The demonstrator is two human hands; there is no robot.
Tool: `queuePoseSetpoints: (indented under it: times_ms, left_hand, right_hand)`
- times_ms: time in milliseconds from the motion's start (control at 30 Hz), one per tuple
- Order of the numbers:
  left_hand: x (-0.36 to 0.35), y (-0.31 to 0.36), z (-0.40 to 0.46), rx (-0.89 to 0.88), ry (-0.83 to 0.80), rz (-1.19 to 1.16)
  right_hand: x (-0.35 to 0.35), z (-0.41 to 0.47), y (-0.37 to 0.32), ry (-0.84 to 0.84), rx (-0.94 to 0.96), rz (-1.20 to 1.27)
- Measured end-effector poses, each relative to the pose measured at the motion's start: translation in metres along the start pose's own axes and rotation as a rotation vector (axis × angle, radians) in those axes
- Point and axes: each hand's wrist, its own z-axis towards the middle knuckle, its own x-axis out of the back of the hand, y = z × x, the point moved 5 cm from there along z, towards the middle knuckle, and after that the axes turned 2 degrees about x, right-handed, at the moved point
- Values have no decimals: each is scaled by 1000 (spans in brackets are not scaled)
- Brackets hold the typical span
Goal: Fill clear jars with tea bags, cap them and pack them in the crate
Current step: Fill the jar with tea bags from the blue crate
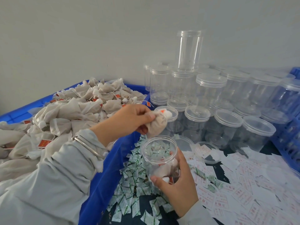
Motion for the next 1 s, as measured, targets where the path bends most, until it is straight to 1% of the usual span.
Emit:
queuePoseSetpoints:
  times_ms: [67,167,200,233,400,467,533,633,700,767,833,900,1000]
  left_hand:
    - [-13,-1,-3,-5,-91,129]
    - [-22,-1,-6,-70,-135,517]
    - [-25,0,-8,-97,-157,623]
    - [-28,1,-10,-112,-187,678]
    - [-34,-2,-14,-92,-319,690]
    - [-37,-4,-15,-98,-331,702]
    - [-33,-5,-11,-134,-249,718]
    - [-6,-3,1,-186,28,740]
    - [22,-10,8,-123,236,739]
    - [48,-22,13,-5,378,788]
    - [67,-37,15,120,435,837]
    - [75,-50,15,215,452,886]
    - [73,-64,16,308,389,957]
  right_hand:
    - [0,0,0,3,7,13]
    - [-1,1,1,-9,8,40]
    - [-1,1,1,-14,9,44]
    - [-1,1,1,-15,10,40]
    - [-1,1,0,-16,1,16]
    - [-2,1,-1,-29,0,32]
    - [-2,1,-2,-46,4,48]
    - [-3,1,-3,-51,-6,65]
    - [-3,1,-3,-46,-9,64]
    - [-3,0,-3,-46,1,50]
    - [-2,-1,-2,-31,3,47]
    - [-1,-2,-1,-30,-7,48]
    - [0,-2,-3,-32,-12,38]
